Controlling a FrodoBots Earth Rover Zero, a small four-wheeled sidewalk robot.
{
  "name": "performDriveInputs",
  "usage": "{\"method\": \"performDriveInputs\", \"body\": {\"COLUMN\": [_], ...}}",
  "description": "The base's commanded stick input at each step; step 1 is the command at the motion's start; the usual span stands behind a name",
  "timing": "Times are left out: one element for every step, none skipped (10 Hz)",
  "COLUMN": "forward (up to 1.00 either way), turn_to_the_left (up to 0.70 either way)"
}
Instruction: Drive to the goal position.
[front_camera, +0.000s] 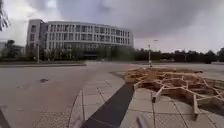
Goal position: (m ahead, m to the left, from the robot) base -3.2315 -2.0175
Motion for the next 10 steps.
{"method": "performDriveInputs", "body": {"forward": [0.04,0.04,0.04,0.04,0.04,0.04,0.04,0.04,0.04,0.04], "turn_to_the_left": [0.0,0.0,0.0,0.0,0.0,0.0,0.0,0.0,0.0,0.0]}}
